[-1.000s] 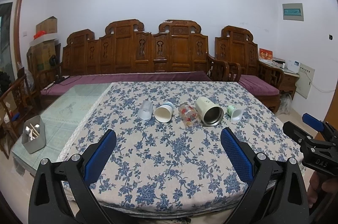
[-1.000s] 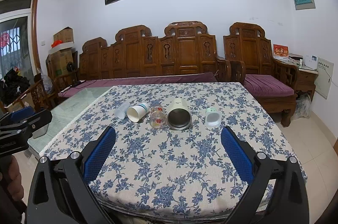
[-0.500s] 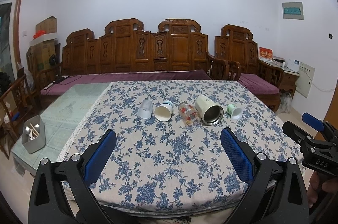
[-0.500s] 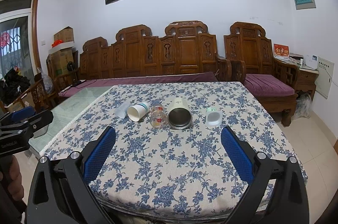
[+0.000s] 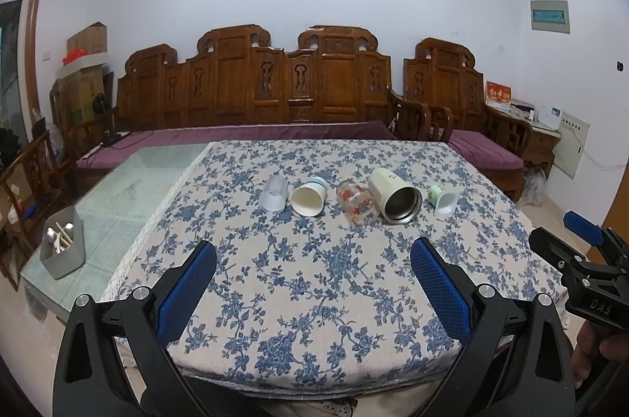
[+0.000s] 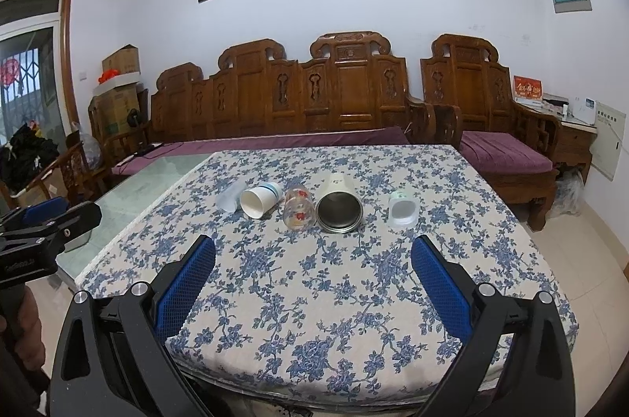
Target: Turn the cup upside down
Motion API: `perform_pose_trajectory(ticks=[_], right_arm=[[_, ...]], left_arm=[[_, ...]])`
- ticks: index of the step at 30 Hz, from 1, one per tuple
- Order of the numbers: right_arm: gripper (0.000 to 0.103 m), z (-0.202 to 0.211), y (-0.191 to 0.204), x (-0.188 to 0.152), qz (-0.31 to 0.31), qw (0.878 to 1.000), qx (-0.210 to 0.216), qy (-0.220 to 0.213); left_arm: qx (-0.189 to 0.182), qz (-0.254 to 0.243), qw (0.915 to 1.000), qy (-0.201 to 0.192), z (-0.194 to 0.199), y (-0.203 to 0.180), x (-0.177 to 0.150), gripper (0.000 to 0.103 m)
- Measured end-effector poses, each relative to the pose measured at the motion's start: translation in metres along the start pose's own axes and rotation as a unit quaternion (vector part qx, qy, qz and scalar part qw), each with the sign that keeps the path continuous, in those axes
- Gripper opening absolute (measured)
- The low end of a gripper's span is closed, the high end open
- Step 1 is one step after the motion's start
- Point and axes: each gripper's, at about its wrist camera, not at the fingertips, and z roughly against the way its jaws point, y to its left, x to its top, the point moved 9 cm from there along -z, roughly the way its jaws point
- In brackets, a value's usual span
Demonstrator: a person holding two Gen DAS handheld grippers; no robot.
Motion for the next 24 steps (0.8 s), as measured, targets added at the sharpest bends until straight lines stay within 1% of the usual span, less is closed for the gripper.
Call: perform_pose_trajectory(ticks=[5,10,12,14,22,24], right_arm=[[0.1,-0.014,0.001,-0.003,0.001,1.0,0.012,0.013],[0.1,-0.04,0.003,-0.002,0.004,0.999,0.024,0.031],[0.1,-0.054,0.004,0.0,0.007,0.999,0.031,0.039],[0.096,-0.069,0.005,0.001,0.013,0.998,0.035,0.05],[0.093,-0.131,0.011,0.006,0.018,0.994,0.06,0.092],[0.091,-0.145,0.013,0.004,0.019,0.992,0.065,0.103]], left_arm=[[-0.001,-0.005,0.9998,0.018,-0.014,0.003,-0.004,0.095],[-0.007,-0.013,0.9987,0.049,-0.042,0.008,-0.005,0.095],[-0.009,-0.017,0.9981,0.059,-0.052,0.01,-0.005,0.095],[-0.012,-0.02,0.9972,0.07,-0.065,0.011,-0.004,0.095],[-0.017,-0.031,0.9934,0.109,-0.112,0.021,0.002,0.095],[-0.019,-0.032,0.9923,0.118,-0.124,0.025,0.003,0.095]])
